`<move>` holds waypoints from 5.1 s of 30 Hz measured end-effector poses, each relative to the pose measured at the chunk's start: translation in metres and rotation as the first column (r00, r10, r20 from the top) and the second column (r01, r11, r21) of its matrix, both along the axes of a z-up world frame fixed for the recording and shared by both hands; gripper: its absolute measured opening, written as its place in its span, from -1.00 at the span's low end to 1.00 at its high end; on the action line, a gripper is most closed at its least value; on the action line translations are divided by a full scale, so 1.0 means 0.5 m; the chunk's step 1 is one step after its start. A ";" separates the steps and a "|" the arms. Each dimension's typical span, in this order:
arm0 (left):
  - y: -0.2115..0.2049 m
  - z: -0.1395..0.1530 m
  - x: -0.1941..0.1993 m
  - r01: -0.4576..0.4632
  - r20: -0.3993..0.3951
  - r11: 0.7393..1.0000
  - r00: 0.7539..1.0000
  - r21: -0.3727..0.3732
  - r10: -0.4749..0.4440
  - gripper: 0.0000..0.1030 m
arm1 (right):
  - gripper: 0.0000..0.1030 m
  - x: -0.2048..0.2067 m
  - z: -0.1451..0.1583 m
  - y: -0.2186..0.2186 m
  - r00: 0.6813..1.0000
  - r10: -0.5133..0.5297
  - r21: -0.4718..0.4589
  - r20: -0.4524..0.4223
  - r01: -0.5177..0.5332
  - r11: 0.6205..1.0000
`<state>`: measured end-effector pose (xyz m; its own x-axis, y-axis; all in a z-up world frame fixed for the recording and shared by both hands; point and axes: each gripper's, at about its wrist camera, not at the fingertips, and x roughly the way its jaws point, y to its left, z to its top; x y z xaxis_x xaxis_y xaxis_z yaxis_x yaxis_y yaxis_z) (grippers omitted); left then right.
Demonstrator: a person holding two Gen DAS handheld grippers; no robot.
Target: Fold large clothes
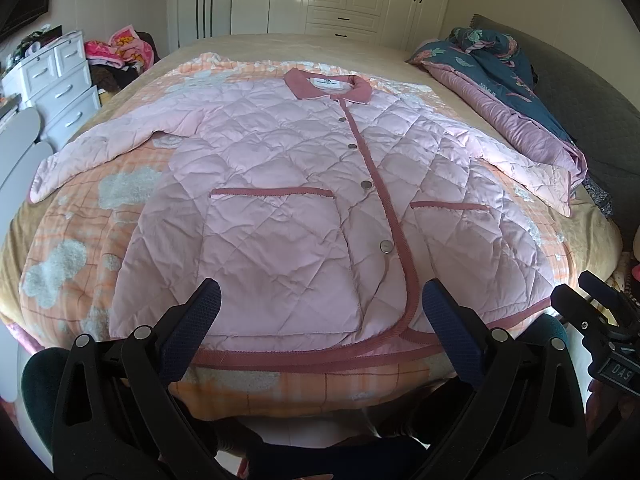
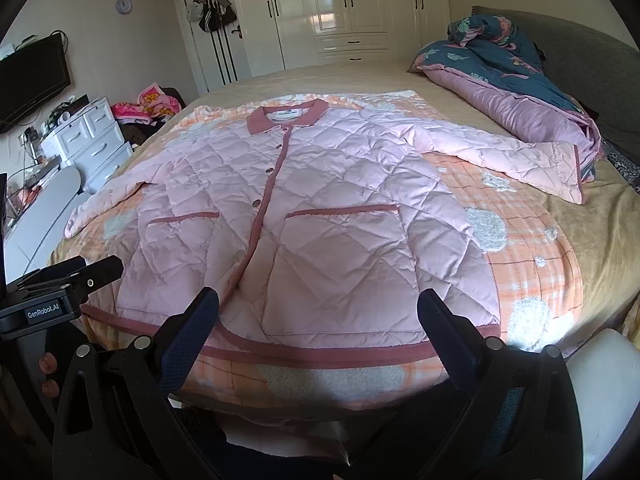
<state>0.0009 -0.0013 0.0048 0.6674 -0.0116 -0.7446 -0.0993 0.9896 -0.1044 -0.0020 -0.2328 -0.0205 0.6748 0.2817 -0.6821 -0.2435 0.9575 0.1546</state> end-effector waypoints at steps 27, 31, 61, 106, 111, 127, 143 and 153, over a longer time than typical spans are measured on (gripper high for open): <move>-0.007 0.000 -0.002 0.004 0.002 1.000 1.000 -0.004 -0.004 0.83 | 0.92 0.001 -0.008 0.004 1.000 0.005 -0.007 -0.002 -0.005 1.000; -0.013 -0.004 0.001 0.009 -0.002 1.000 1.000 -0.002 -0.009 0.83 | 0.92 0.003 -0.010 0.007 1.000 0.007 -0.008 -0.005 -0.007 1.000; 0.026 -0.005 0.088 -0.006 -0.025 1.000 1.000 -0.029 0.005 0.83 | 0.92 0.089 0.016 0.043 0.999 0.035 -0.051 -0.020 -0.036 0.998; -0.035 0.000 0.661 0.035 -0.087 0.987 0.995 -0.157 -0.049 0.83 | 0.92 0.633 -0.048 -0.314 0.884 -0.428 0.151 -0.191 0.457 0.877; -0.062 -0.029 0.712 0.058 -0.108 0.988 0.991 -0.142 -0.073 0.83 | 0.92 0.661 -0.115 -0.420 0.806 -0.531 0.167 -0.262 0.580 0.798; -0.102 -0.073 0.831 0.038 -0.121 0.997 0.992 -0.063 -0.045 0.83 | 0.92 0.698 -0.266 -0.688 0.537 -0.718 0.291 -0.443 0.843 0.452; -0.042 -0.056 0.833 -0.001 -0.135 0.999 0.991 -0.046 -0.005 0.83 | -0.61 0.639 -0.186 -0.730 0.631 -0.748 0.470 -0.204 0.734 0.491; 0.026 0.037 0.805 -0.030 -0.093 0.999 0.995 -0.029 0.027 0.83 | -0.70 0.695 0.074 -0.525 0.835 -0.538 0.437 0.113 0.444 0.782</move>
